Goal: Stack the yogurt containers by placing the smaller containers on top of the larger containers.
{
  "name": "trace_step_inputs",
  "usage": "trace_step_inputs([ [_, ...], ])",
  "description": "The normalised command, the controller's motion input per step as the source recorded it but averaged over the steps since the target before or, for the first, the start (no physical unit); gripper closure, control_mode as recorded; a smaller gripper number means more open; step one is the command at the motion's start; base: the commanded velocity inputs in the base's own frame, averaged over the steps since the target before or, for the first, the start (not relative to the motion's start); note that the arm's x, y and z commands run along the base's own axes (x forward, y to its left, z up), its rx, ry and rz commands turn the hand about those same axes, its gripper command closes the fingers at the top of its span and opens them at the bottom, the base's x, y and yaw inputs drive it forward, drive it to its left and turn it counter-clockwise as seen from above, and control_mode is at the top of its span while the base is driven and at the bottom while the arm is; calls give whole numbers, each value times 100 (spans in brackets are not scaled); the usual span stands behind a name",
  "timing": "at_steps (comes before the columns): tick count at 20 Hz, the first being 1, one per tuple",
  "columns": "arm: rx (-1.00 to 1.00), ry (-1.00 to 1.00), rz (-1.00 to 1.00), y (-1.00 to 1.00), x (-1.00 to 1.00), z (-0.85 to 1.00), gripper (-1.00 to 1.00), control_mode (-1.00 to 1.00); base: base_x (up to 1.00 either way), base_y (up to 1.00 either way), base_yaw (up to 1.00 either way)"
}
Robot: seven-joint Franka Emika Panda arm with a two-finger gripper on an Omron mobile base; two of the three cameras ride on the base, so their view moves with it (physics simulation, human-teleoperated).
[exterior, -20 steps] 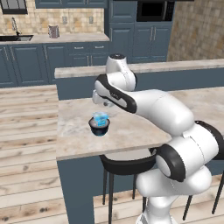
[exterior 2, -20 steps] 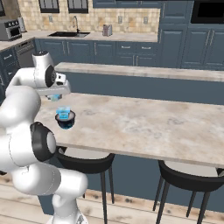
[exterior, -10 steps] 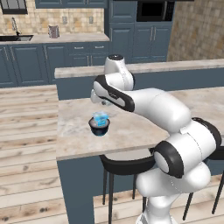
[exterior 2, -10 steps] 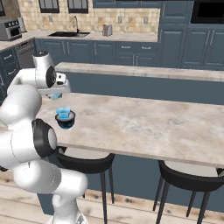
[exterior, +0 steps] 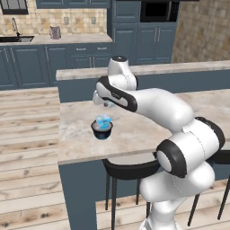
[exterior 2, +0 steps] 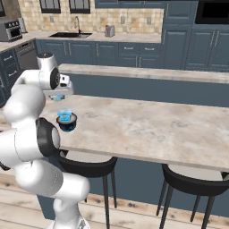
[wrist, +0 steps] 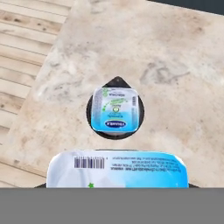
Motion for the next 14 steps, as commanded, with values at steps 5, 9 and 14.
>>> trace_step_inputs([
  [5, 2, 0, 0, 0, 9, -5, 100, -100, 0, 0, 0],
  [9, 0, 0, 0, 0, 1, -6, 100, -100, 0, 0, 0],
  [14, 0, 0, 0, 0, 6, -8, 100, -100, 0, 0, 0],
])
